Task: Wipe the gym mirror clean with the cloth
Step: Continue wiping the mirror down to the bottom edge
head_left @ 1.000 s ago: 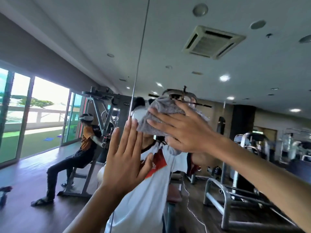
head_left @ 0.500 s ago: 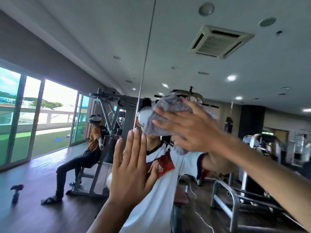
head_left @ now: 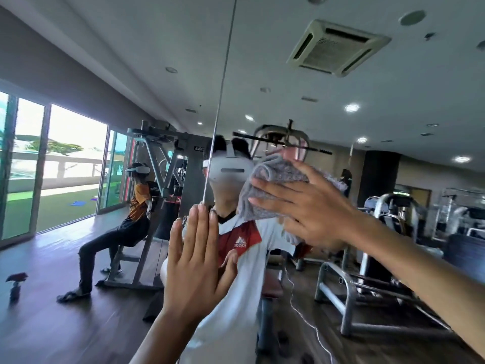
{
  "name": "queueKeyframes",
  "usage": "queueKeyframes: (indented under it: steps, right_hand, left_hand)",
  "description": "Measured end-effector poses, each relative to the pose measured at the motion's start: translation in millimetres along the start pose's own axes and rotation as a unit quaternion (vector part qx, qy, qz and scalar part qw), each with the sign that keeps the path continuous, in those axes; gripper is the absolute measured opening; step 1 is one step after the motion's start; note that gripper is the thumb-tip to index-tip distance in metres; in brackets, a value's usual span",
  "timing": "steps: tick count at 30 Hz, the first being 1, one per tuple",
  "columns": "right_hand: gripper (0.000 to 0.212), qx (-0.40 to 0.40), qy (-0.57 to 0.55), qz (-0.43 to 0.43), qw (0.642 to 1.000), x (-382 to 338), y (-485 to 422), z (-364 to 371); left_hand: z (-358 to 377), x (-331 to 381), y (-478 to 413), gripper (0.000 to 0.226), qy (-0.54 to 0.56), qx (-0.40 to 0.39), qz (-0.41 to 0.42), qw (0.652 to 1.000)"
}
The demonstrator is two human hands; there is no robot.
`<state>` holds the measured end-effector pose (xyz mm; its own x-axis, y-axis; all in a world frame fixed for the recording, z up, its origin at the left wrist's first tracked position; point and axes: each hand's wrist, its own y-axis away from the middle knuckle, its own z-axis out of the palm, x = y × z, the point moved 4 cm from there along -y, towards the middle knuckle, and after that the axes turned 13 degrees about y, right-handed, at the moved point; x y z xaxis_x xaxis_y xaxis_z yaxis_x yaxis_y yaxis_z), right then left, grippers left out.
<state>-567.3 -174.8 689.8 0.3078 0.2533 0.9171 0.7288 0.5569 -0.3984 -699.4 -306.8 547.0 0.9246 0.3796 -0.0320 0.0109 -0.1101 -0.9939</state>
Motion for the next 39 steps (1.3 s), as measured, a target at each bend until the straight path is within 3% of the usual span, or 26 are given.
queueKeyframes:
  steps: [3, 6, 8, 11, 13, 14, 16, 18, 20, 21, 22, 24, 26, 27, 29, 32, 34, 36, 39]
  right_hand:
    - [0.063, 0.015, 0.003, 0.157, 0.988, 52, 14, 4]
    - [0.060, 0.051, -0.018, 0.380, 0.923, 50, -23, -5]
    - [0.060, 0.068, -0.023, 0.387, 0.919, 7, -40, -8]
    - [0.061, 0.048, -0.018, 0.193, 0.980, -63, -7, -9]
    - [0.063, 0.035, -0.015, 0.125, 0.991, -66, 38, -4]
    - [0.064, 0.026, -0.014, 0.136, 0.990, -54, 54, 1]
    - [0.066, 0.009, -0.022, 0.245, 0.969, -17, 63, 10]
    - [0.062, 0.027, -0.029, 0.411, 0.911, 11, 44, 7]
    - [0.061, 0.043, -0.042, 0.514, 0.856, 0, 10, 1]
    - [0.061, 0.044, -0.051, 0.512, 0.856, -19, -4, -4]
    - [0.060, 0.041, -0.061, 0.468, 0.881, -46, -10, -7]
    - [0.060, 0.023, -0.051, 0.305, 0.951, -102, 4, -10]
    - [0.065, 0.001, -0.032, 0.192, 0.981, -126, 49, -6]
    - [0.069, -0.006, -0.030, 0.188, 0.982, -122, 69, -2]
    - [0.067, -0.009, -0.037, 0.260, 0.965, -96, 81, 6]
    - [0.059, 0.010, -0.041, 0.449, 0.892, -64, 48, 3]
    - [0.059, 0.032, -0.056, 0.507, 0.859, -74, 13, -4]
    - [0.059, 0.038, -0.073, 0.450, 0.889, -109, -9, -9]
    - [0.060, 0.013, -0.068, 0.238, 0.969, -162, 16, -11]
  left_hand:
    - [1, 1, 6, 0.075, 0.002, -0.010, -0.010, 1.000]
    - [0, 2, 3, 0.074, 0.001, -0.009, -0.013, 1.000]
    - [1, 1, 6, 0.074, 0.002, -0.010, -0.010, 1.000]
    - [0, -2, 13, 0.074, -0.007, -0.016, -0.004, 1.000]
    - [0, -2, 19, 0.075, -0.011, -0.029, 0.006, 1.000]
    - [-1, -2, 20, 0.075, -0.013, -0.037, 0.009, 0.999]
    - [-1, -2, 22, 0.075, -0.018, -0.052, 0.000, 0.998]
    - [-1, -1, 23, 0.075, -0.014, -0.059, -0.012, 0.998]
    - [-2, -1, 22, 0.075, -0.015, -0.057, -0.018, 0.998]
    - [-2, -1, 22, 0.075, -0.018, -0.054, -0.022, 0.998]
    - [-3, 0, 24, 0.075, -0.017, -0.054, -0.027, 0.998]
    - [-3, -1, 34, 0.073, -0.015, -0.057, -0.024, 0.998]
    - [-4, 0, 50, 0.072, -0.018, -0.074, -0.011, 0.997]
    - [-4, 2, 58, 0.072, -0.016, -0.088, -0.003, 0.996]
    - [-4, 3, 65, 0.071, -0.022, -0.099, -0.003, 0.995]
    - [-4, 4, 66, 0.072, -0.024, -0.111, -0.016, 0.993]
    - [-5, 3, 66, 0.071, -0.022, -0.112, -0.015, 0.993]
    - [-5, 2, 66, 0.070, -0.019, -0.113, -0.016, 0.993]
    - [-5, 0, 80, 0.072, -0.003, -0.133, -0.015, 0.991]
